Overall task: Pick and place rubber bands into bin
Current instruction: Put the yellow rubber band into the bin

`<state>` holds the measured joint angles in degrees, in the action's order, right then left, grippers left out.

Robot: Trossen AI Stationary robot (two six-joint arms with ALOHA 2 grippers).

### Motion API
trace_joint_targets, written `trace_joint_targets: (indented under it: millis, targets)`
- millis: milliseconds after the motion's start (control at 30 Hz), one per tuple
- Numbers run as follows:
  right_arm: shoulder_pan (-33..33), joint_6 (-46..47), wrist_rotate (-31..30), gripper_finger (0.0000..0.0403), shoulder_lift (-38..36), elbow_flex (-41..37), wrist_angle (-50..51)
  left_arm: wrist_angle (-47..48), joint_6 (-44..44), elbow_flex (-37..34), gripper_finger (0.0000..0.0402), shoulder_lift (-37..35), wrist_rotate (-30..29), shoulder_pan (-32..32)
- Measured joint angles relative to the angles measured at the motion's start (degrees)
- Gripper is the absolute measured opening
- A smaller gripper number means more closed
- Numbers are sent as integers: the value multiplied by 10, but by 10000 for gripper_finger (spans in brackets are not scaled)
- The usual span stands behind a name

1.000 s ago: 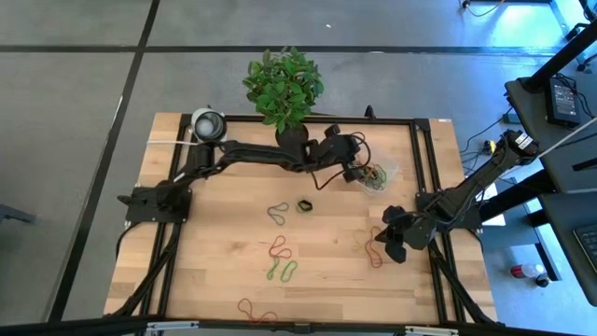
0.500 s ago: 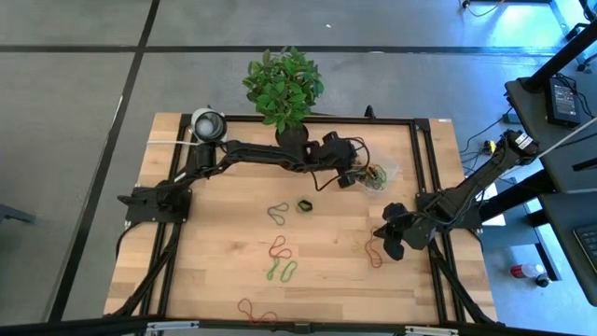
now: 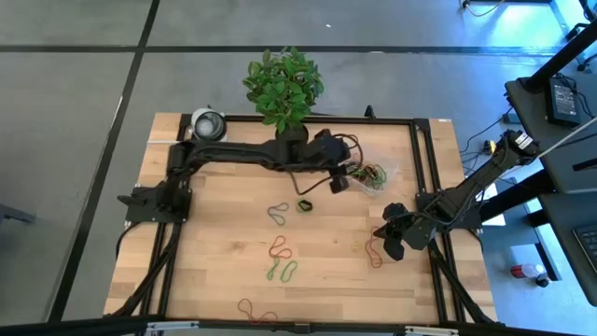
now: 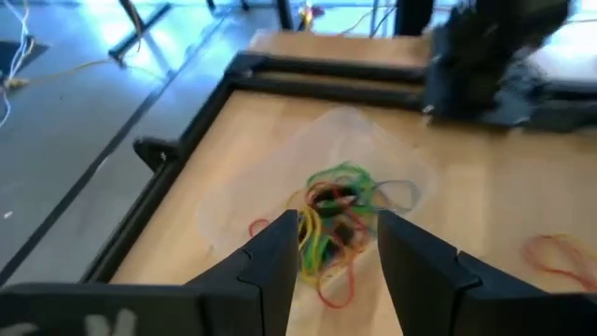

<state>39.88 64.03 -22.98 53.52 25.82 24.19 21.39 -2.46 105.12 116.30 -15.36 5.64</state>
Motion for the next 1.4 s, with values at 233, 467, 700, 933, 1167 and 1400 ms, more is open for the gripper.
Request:
trace_joint_targets:
  millis: [233, 467, 700, 933, 1167, 1400]
  targets:
    - [0, 0, 0, 6, 0, 0, -2, 129, -62, -19, 114, -76, 1, -52]
    - [0, 2, 0, 3, 0, 1, -4, 131, -80, -104, 20, -112, 34, -83]
    - [-22, 31, -12, 2, 41, 58, 25, 100, -112, -251, 1, -176, 19, -113]
    - [-78, 35, 23, 1, 170, 190, 129, -40, -124, -462, 1, -341, 17, -143]
    - [-150, 118, 156, 2, 331, 325, 247, -74, -168, -601, 1, -491, 16, -158]
    - [-177, 211, 204, 41, 450, 388, 290, -68, -194, -671, 2, -585, 17, -177]
